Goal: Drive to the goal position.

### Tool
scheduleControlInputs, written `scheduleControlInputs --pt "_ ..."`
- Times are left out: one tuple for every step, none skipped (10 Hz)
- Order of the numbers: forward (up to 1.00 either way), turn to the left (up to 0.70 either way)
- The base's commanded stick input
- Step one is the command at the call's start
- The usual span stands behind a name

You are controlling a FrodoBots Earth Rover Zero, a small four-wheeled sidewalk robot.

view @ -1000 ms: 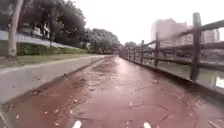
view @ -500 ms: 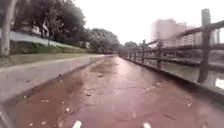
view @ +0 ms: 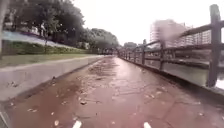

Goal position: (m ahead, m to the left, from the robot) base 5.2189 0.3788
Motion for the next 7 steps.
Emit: scheduleControlInputs --pt "0.5 0.0" --pt "0.5 0.0" --pt "0.5 0.0" --pt "0.5 0.0" --pt "0.5 0.0" --pt "0.5 0.0" --pt "0.5 0.0"
